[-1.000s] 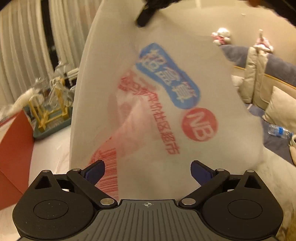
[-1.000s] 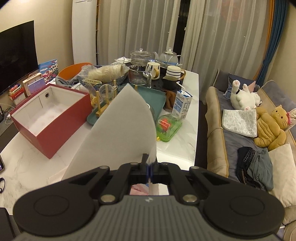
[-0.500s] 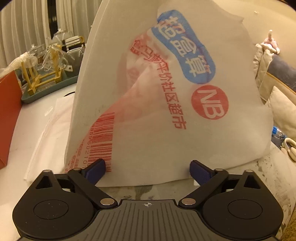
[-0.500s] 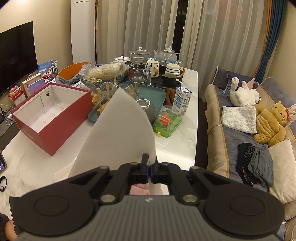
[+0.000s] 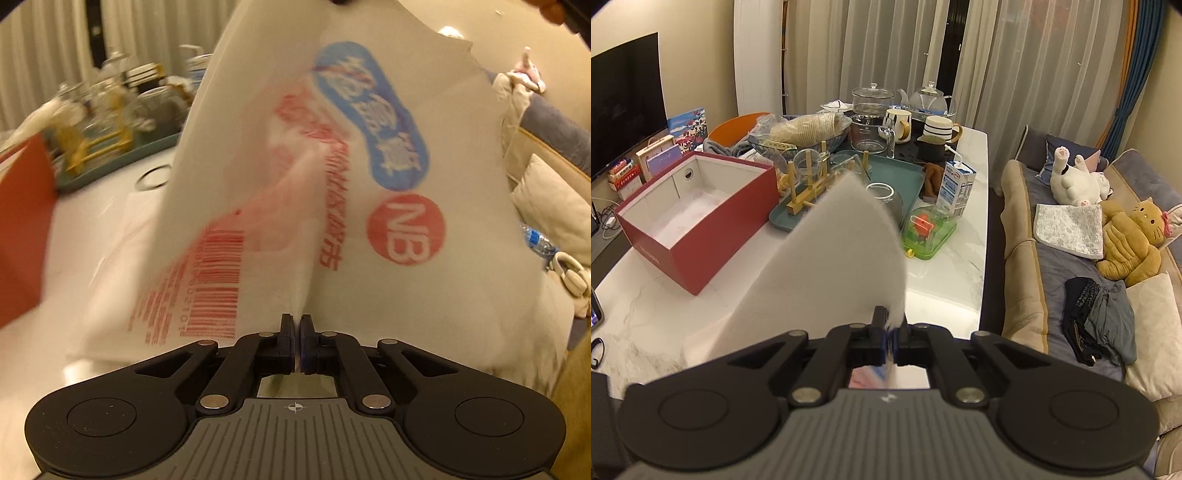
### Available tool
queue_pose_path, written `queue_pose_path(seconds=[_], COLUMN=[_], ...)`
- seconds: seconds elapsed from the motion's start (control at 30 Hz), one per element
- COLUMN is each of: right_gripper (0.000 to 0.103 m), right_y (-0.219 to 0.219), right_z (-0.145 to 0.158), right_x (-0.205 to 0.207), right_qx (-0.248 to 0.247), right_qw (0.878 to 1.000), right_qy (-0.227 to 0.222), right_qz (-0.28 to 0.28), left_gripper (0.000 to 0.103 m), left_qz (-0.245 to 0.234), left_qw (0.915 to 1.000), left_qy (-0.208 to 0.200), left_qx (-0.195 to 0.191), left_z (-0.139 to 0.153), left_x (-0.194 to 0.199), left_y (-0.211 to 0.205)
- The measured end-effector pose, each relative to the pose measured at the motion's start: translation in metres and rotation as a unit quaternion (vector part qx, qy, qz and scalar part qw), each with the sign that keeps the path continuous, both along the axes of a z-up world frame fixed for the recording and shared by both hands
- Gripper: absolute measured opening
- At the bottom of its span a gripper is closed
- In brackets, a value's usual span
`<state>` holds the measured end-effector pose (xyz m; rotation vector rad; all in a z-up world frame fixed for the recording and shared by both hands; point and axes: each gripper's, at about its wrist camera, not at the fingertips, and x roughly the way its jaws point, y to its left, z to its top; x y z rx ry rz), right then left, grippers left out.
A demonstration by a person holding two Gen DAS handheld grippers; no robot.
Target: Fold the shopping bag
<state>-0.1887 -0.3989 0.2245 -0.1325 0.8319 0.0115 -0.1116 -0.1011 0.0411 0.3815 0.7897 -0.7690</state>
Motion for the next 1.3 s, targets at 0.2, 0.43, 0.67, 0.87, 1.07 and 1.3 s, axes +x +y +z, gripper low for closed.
queue_pose_path(seconds=[0.2,0.43,0.67,0.87,1.07,1.3], right_gripper=[0.006,0.028,0.046,0.062,0.061,0.053], right_y=[0.007,0.024,0.036,0.081,0.116,0.118], right_z=[-0.052,-0.123,-0.128,-0.099,-0.131,-0.157], right_x=[0.006,0.002,-0.013,-0.04,-0.065,-0.082], right_qx=[-0.074,-0.157,-0.206,-0.104,-0.021,0.003], right_qw=[0.994,0.971,0.966,0.973,0.942,0.931], right_qy=[0.08,0.18,0.156,0.107,0.182,0.199], right_qz=[-0.013,0.006,0.023,0.178,0.28,0.307], left_gripper=[0.002,0.003,0.003,0.003,0.003,0.003], left_qz=[0.055,0.075,0.076,0.134,0.195,0.15], left_qw=[0.9981,0.9963,0.996,0.9903,0.9788,0.9868], left_qy=[0.005,-0.001,-0.008,0.009,0.04,0.06], left_qx=[0.026,0.041,0.046,0.036,0.05,0.012], left_z=[0.004,0.003,0.002,0.005,0.007,0.014], left_x=[-0.029,-0.047,-0.042,-0.045,-0.028,-0.032], left_y=[0.06,0.067,0.071,0.07,0.053,0.062])
